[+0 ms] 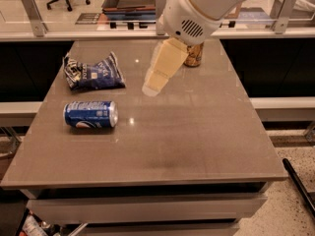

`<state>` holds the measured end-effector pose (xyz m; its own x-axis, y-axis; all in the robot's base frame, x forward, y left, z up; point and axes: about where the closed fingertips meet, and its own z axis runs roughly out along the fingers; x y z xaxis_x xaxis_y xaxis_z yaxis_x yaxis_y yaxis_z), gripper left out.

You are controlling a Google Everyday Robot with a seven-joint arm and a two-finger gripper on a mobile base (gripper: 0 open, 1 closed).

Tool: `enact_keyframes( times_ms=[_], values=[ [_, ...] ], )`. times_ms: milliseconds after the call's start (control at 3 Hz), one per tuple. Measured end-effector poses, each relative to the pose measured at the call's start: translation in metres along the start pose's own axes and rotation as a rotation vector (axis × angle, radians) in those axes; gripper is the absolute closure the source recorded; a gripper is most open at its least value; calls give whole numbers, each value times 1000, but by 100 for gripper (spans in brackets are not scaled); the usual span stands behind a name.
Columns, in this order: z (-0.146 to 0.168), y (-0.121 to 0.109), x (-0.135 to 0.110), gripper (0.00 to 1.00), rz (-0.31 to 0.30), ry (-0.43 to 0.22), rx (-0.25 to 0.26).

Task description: Place pepsi can upright

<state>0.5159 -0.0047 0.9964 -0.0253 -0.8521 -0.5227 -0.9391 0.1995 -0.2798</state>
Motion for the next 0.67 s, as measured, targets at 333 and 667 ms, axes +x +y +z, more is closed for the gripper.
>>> enact_keyframes(
  times_ms=[333, 667],
  values=[
    [25, 5, -28, 0, -21, -2, -40],
    [51, 18, -51, 0, -30, 41, -75]
  ],
)
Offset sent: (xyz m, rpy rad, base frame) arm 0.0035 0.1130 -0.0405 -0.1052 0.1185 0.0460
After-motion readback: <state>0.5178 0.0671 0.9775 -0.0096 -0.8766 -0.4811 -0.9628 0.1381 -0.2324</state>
